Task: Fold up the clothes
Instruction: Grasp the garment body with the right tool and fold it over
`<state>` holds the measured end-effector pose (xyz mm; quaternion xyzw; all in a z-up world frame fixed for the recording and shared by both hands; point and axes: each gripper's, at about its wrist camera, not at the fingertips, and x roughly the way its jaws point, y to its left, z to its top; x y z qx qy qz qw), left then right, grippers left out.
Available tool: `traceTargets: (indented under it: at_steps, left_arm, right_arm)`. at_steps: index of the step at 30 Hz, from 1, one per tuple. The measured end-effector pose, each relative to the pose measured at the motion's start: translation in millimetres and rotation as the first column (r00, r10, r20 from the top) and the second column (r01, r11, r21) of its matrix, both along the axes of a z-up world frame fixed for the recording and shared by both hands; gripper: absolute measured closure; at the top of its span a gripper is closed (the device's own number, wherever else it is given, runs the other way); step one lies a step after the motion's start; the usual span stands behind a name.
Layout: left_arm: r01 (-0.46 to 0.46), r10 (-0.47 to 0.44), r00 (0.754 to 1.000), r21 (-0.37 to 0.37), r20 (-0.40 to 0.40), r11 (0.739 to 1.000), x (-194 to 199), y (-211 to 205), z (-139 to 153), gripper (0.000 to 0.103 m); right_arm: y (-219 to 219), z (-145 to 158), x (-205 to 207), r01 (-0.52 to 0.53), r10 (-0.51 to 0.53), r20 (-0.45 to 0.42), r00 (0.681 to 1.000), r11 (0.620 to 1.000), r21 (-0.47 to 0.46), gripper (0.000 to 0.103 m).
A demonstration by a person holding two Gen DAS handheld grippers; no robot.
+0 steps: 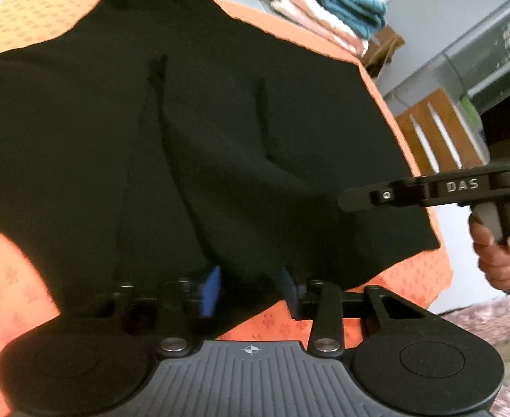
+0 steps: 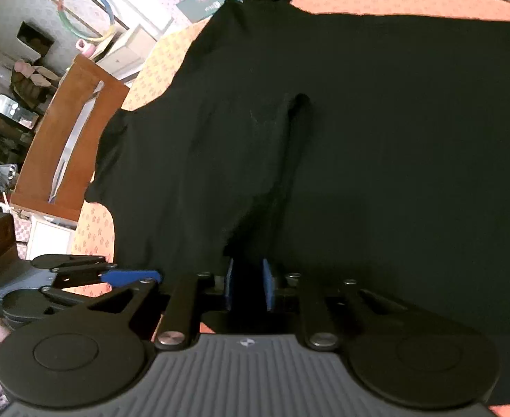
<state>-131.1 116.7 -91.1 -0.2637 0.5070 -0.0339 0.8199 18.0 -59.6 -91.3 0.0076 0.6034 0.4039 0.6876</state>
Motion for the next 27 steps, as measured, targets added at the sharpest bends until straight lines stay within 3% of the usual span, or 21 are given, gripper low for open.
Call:
traceTargets:
  at_steps: [2,7,14,19,27]
  left_arm:
    - [0.01,-0.01,1.0,0.015,0.012,1.0,0.3,-1.7,2.3,0.097]
    - [0.01,-0.011,0.997,0.018,0.075,1.0,-16.1,7.2,32.8,0.097]
    - [0.036,-0.029,0.997,0.118,-0.068,0.992,-20.8,-4.2,3.9,0.092]
    - [-0.031,0.033,0.999,0.117,-0.014,0.993,-22.4,11.1,18.6,0.075]
    - [-0.163,0.15,0.984,0.131,0.098,0.978,-10.2,43.8,53.3,0.072]
  right_arm:
    - [-2.2,-1.8,-1.7,0.005,-0.005,-0.006,1.0,1.0,-0.003,0.081]
    - [-9.1,0.1,-5.4,-0.001,0.001,-0.01,1.0,1.0,0.008,0.081]
    - [-1.8,-7.9,-19.5,-0.087,0.087,-0.052,0.995,0.996,0.011,0.078]
    - [8.1,5.4,-22.2,-0.148,0.148,0.023,0.989,0.989,-0.004,0.077]
    - [8.2,51.9,21.6,-0.142,0.138,0.173,0.975,0.99,0.009,0.074]
